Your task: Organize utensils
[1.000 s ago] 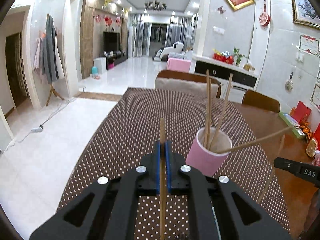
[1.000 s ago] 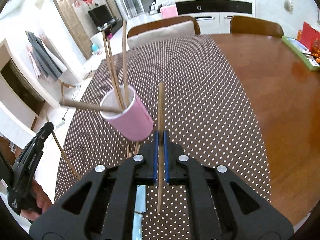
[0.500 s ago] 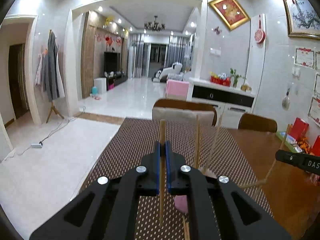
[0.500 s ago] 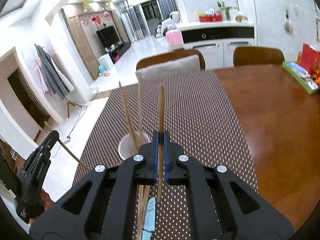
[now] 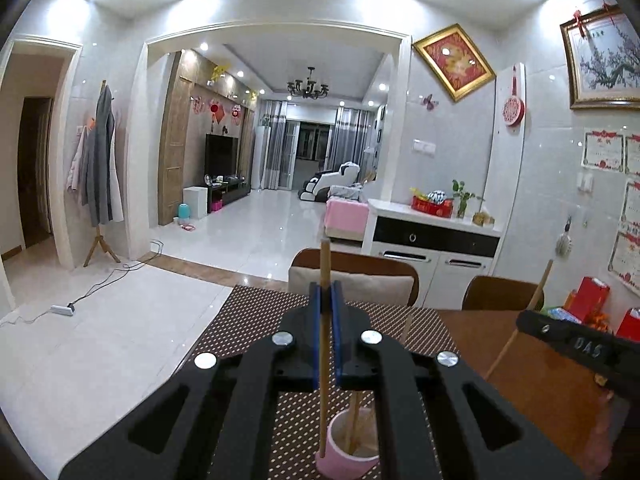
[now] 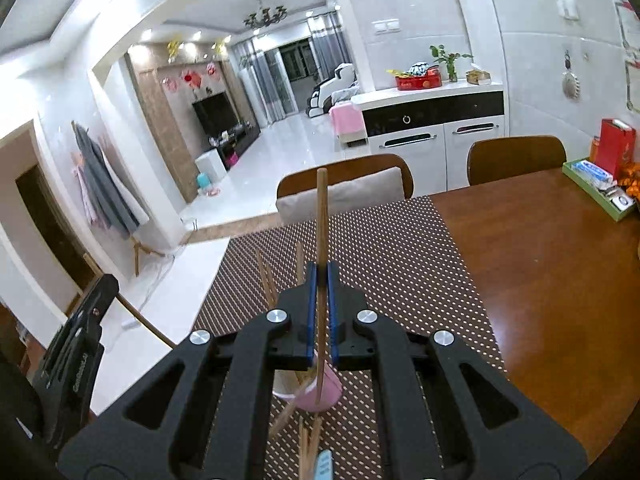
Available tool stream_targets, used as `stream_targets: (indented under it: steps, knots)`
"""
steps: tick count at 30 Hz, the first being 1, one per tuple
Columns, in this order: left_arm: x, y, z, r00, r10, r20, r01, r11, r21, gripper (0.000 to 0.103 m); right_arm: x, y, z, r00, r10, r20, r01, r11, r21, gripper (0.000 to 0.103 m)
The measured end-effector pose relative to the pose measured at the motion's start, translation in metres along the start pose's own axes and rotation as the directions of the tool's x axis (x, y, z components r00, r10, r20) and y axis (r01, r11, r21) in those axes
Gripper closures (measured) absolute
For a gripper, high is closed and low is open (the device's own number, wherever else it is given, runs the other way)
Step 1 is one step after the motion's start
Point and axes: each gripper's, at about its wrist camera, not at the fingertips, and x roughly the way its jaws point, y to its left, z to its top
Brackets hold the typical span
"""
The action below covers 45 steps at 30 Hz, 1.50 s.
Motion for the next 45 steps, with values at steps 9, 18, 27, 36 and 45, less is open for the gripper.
stream_targets:
  steps: [9, 18, 27, 36, 45]
  knots:
    - [0.025, -0.004, -0.010, 0.999, -0.028, -0.016, 0.027, 1.000, -0.015, 0.097, 0.025, 0.014, -0.006, 0.999, -0.012, 0.032, 0.014, 0.999, -0.043, 0.098]
    - [0.056, 0.003, -0.055, 0.991, -0.039, -0.129, 0.040, 0.999, 0.007, 0.097, 0.082, 0.012, -0.053, 0.987, -0.015, -0.159, -0.002, 0.995, -0.102, 0.097]
    - [0.074, 0.019, -0.094, 0.985, -0.006, -0.175, 0.014, 0.999, 0.046, 0.071, 0.114, -0.009, -0.079, 0.954, -0.008, -0.299, -0.012, 0.998, -0.066, 0.094]
    - [0.069, 0.027, -0.104, 0.984, -0.009, -0.179, 0.020, 0.998, 0.062, 0.065, 0.102, -0.013, -0.088, 0.953, -0.034, -0.300, 0.013, 0.997, -0.071, 0.055]
    - [0.051, 0.029, -0.104, 0.987, -0.020, -0.156, 0.028, 0.999, 0.046, 0.062, 0.079, -0.014, -0.094, 0.960, -0.034, -0.279, 0.011, 0.997, -0.082, 0.052]
